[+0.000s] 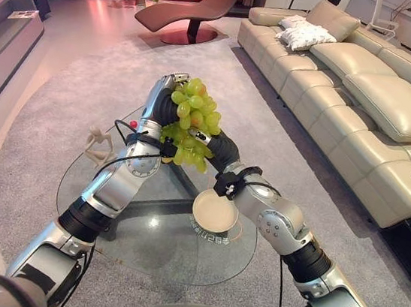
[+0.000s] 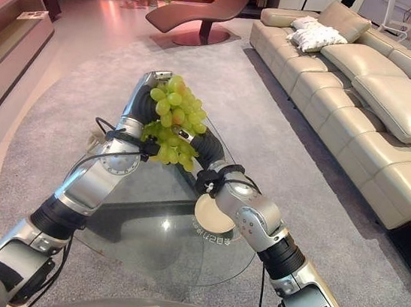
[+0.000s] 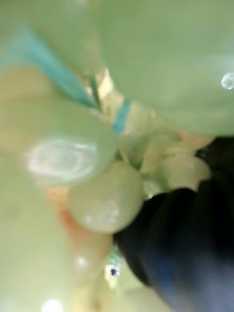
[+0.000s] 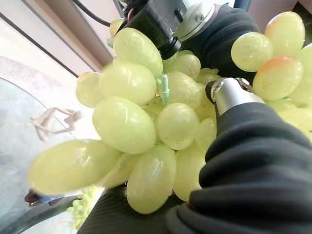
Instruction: Pick up fruits into the plate
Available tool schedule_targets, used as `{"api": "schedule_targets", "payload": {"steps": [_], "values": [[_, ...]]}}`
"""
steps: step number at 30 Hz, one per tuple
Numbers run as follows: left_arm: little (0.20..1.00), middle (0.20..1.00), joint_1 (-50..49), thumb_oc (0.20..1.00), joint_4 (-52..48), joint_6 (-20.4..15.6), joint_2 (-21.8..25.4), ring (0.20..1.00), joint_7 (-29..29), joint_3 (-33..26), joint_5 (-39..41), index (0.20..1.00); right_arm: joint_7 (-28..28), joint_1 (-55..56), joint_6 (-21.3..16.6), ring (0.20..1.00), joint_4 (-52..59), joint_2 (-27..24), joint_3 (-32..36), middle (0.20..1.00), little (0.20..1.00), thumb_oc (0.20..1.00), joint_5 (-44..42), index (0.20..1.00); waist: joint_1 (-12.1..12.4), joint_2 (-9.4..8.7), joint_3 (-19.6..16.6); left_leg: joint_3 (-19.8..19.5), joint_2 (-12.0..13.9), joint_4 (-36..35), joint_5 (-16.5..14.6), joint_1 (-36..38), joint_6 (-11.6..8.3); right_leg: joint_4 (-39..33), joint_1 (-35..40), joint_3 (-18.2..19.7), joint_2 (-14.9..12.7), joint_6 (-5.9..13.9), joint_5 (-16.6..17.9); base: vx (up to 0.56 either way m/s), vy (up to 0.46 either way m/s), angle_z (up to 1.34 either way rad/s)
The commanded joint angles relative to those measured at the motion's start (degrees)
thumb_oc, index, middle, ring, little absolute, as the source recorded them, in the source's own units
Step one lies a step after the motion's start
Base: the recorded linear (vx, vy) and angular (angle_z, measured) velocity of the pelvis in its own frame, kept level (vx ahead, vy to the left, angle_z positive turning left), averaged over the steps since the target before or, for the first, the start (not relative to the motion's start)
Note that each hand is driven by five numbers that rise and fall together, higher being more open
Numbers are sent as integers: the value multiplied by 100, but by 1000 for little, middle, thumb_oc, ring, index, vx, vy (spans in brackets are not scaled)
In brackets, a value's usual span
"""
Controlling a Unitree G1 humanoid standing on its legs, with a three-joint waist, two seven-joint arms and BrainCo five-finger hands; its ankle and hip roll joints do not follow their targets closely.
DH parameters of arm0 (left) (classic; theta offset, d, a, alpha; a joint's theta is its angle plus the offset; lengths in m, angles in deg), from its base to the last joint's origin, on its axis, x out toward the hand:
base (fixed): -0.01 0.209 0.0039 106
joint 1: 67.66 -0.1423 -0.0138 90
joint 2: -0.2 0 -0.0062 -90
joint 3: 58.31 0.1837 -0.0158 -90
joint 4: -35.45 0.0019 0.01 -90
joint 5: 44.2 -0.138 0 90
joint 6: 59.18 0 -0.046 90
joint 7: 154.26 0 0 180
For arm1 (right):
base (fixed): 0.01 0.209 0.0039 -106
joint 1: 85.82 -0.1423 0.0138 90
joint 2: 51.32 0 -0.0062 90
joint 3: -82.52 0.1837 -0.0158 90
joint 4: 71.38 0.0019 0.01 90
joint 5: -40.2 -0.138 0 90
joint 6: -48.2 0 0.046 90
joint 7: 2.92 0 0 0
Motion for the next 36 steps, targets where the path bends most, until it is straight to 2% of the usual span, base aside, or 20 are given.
{"api": "schedule_targets", "payload": {"steps": [1, 6, 11, 12, 13, 14, 20, 27, 32, 35, 36], "values": [[200, 200, 1322, 200, -208, -369, -259, 200, 61, 350, -297, 200, 745, -428, -3, 200, 628, 910, -656, 200, 200, 200, -514, 200, 27, 28, 123, -95, -39, 91, -406, -113, 201, 409, 213, -366, -221, 159, -553, 0, 0, 0], [200, 200, 1323, 200, -138, -337, -182, 200, 223, 369, -436, 200, 767, -415, -76, 200, 558, 921, -635, 200, 200, 200, -486, 200, 37, 33, 134, -81, -35, 94, -399, -115, 201, 423, 204, -378, -223, 158, -548, 0, 0, 0], [200, 200, 1259, 200, -52, -148, 84, 200, 870, 388, -742, 200, 772, -366, -65, 200, 592, 805, -503, 200, 200, 200, -380, 200, 39, 55, 131, -76, -31, 97, -393, -120, 193, 417, 202, -388, -228, 160, -546, 0, 0, 0], [598, 598, 1235, 598, -10, -54, 200, 598, 1123, 400, -864, 598, 787, -341, -63, 200, 613, 741, -447, 200, 200, 200, -290, 200, 39, 66, 138, -72, -31, 99, -391, -120, 192, 417, 202, -390, -227, 157, -546, 0, 0, 0], [890, 890, 1226, 890, 1, -58, 246, 890, 1166, 401, -866, 890, 792, -337, -60, 200, 622, 719, -432, 200, 200, 200, -281, 200, 40, 69, 138, -72, -31, 99, -390, -121, 190, 416, 203, -390, -227, 158, -546, 0, 0, 0], [1000, 1000, 1202, 1000, 35, -71, 373, 1000, 1292, 401, -896, 1000, 812, -323, -51, 200, 643, 660, -386, 200, 200, 200, -243, 200, 42, 79, 141, -71, -31, 101, -387, -124, 188, 418, 201, -390, -228, 160, -547, 0, 0, 0], [1000, 1000, 1053, 1000, 216, -383, 1136, 1000, 2095, 390, -1242, 1000, 1021, -229, -51, 200, 739, 224, -36, 200, 200, 200, -133, 200, 50, 137, 172, -69, -41, 112, -366, -156, 188, 433, 173, -396, -237, 157, -533, 0, 0, 0], [1000, 1000, 875, 1000, 222, -731, 1764, 1000, 2928, 449, -1671, 1000, 1175, -114, -24, 200, 819, -147, 171, 200, 200, 200, -73, 200, 65, 184, 215, -86, -56, 118, -360, -190, 194, 431, 154, -416, -246, 148, -529, -1, 2, 0], [1000, 1000, 819, 1000, 228, -962, 2132, 1000, 3975, 593, -1973, 1000, 1208, -81, -51, 200, 786, -385, 287, 200, 200, 200, 47, 200, 69, 232, 259, -96, -67, 136, -357, -218, 200, 428, 148, -424, -250, 140, -528, -1, 4, 1], [1000, 1000, 820, 1000, 214, -1114, 2410, 1000, 5011, 773, -2076, 1000, 1204, -78, -31, 200, 789, -568, 392, 200, 200, 200, 27, 200, 56, 272, 277, -99, -72, 141, -354, -230, 204, 427, 141, -432, -252, 143, -529, -4, 29, 3], [1000, 1000, 797, 1000, 153, -1232, 2613, 1000, 5633, 899, -2091, 1000, 1174, -87, -21, 200, 786, -684, 435, 200, 200, 200, -17, 200, 39, 296, 290, -110, -78, 152, -354, -240, 204, 437, 127, -416, -248, 145, -532, -2, 37, 2]]}}
